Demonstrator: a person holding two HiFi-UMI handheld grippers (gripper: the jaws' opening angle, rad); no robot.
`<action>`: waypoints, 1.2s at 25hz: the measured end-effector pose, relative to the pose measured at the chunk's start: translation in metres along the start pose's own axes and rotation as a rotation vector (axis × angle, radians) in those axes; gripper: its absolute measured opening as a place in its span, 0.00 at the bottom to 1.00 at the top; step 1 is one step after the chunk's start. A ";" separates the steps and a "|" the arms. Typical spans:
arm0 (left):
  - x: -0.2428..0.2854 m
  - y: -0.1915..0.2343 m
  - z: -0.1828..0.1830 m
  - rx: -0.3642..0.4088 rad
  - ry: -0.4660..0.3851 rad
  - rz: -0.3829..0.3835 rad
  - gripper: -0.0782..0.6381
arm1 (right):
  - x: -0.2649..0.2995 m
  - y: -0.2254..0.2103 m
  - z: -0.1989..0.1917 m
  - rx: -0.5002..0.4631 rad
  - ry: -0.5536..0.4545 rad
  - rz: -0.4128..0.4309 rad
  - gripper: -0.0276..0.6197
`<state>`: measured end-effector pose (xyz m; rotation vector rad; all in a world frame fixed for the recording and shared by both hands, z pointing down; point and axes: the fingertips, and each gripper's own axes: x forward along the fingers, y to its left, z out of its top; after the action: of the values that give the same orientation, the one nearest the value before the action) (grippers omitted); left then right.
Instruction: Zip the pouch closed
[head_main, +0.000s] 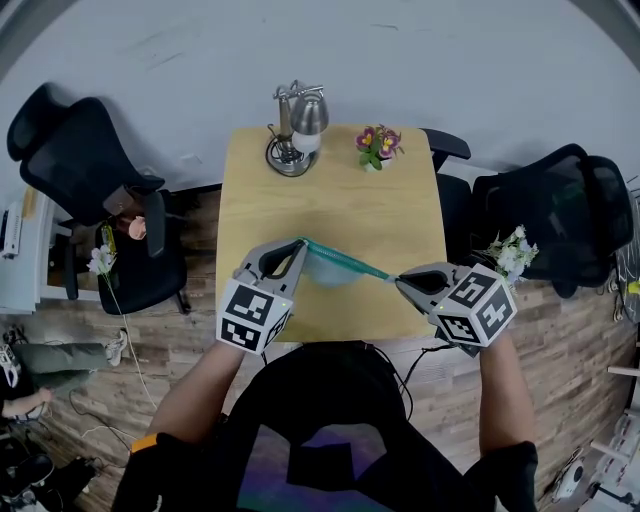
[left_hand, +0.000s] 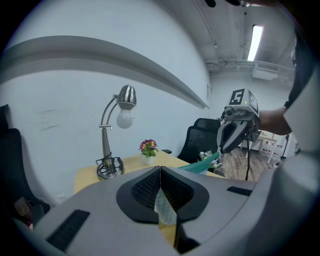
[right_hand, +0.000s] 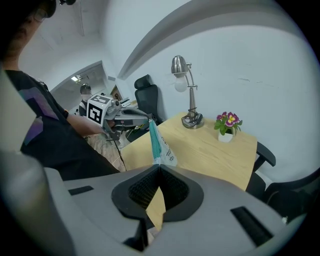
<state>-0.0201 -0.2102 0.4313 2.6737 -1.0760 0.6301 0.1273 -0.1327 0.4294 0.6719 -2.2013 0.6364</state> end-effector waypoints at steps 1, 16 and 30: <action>0.003 -0.002 0.000 -0.001 0.005 -0.004 0.12 | -0.001 -0.003 -0.001 0.005 0.001 -0.009 0.07; 0.023 -0.014 -0.018 -0.049 0.045 -0.030 0.13 | 0.004 -0.036 -0.013 0.059 -0.036 -0.131 0.07; -0.023 -0.018 0.015 -0.111 -0.064 0.006 0.24 | -0.017 -0.024 0.055 0.060 -0.283 -0.323 0.18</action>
<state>-0.0175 -0.1878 0.4073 2.6122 -1.1018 0.4746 0.1250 -0.1801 0.3889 1.1812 -2.2607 0.4630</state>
